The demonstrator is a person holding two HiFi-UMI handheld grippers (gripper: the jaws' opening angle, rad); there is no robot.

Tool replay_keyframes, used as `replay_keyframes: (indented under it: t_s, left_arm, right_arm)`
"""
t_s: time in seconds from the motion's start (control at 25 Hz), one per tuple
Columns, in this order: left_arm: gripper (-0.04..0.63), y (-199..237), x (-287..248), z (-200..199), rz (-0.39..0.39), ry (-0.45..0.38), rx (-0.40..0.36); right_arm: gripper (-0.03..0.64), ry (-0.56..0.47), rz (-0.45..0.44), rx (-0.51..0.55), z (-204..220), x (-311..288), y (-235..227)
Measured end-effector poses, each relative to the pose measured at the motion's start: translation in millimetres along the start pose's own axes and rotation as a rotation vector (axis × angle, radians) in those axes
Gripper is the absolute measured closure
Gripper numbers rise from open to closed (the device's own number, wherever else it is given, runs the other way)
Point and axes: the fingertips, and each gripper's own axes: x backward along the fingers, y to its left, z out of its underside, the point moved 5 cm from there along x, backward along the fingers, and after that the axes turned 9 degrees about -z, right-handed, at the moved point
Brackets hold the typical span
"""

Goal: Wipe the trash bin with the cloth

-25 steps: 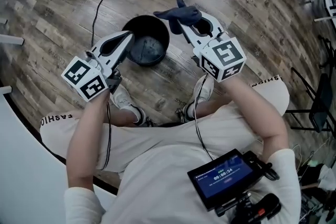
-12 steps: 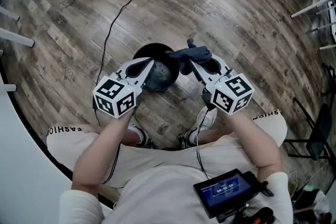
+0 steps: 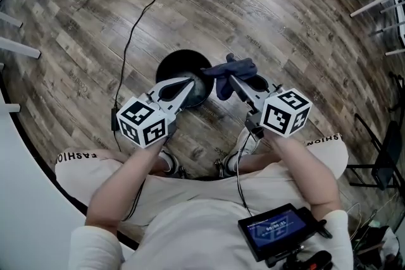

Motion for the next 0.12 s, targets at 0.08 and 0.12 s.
replay_keyframes:
  t_s: [0.08,0.12]
  left_arm:
    - [0.586,0.3,-1.0,1.1,-0.003,-0.002,0.016]
    - [0.586,0.5,-1.5,1.7,-0.005,-0.002,0.022]
  right_arm:
    - [0.543,-0.007,-0.003,-0.037,-0.9,3.5,-2.2]
    - [0.543,-0.011,-0.006,-0.056,-1.5,5.1,-3.4]
